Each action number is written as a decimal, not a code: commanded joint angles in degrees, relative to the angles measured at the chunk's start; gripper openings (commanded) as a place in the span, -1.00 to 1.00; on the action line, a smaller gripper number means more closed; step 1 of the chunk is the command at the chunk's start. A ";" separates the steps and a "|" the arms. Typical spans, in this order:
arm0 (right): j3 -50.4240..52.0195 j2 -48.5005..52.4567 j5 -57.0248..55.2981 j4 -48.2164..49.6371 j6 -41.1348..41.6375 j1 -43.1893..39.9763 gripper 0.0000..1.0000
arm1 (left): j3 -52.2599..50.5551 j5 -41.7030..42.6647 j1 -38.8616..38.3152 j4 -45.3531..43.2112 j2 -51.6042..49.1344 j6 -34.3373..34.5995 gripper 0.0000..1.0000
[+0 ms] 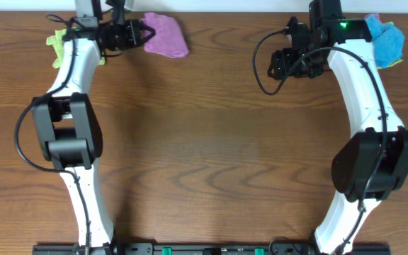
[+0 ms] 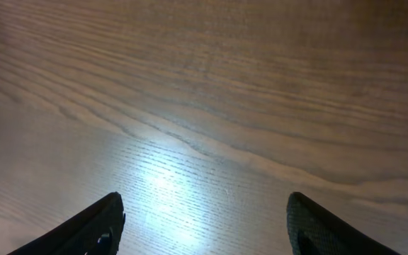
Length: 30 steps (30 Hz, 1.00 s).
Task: Fold the cloth
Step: 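Carry the pink cloth onto the yellow-green cloth with the left gripper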
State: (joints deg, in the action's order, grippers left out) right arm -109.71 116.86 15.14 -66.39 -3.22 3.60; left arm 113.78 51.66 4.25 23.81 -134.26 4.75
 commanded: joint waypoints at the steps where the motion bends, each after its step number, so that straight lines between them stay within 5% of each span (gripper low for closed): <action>1: -0.33 -1.79 -0.35 0.37 -0.72 -0.31 0.48 | 4.39 -6.82 2.12 4.37 -0.09 -8.04 -0.89; 11: -0.31 -1.79 -1.64 0.85 -0.70 -0.31 0.50 | 8.35 -14.64 7.30 9.97 -0.09 -17.64 -0.89; 30: -0.31 -1.77 -1.64 0.85 3.43 -0.31 0.49 | 8.33 -12.48 15.52 6.08 -0.20 -20.55 -0.89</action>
State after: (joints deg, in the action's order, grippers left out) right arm -109.71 116.86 13.63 -65.54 -1.83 3.60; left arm 120.64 37.76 19.22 30.13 -134.26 -13.85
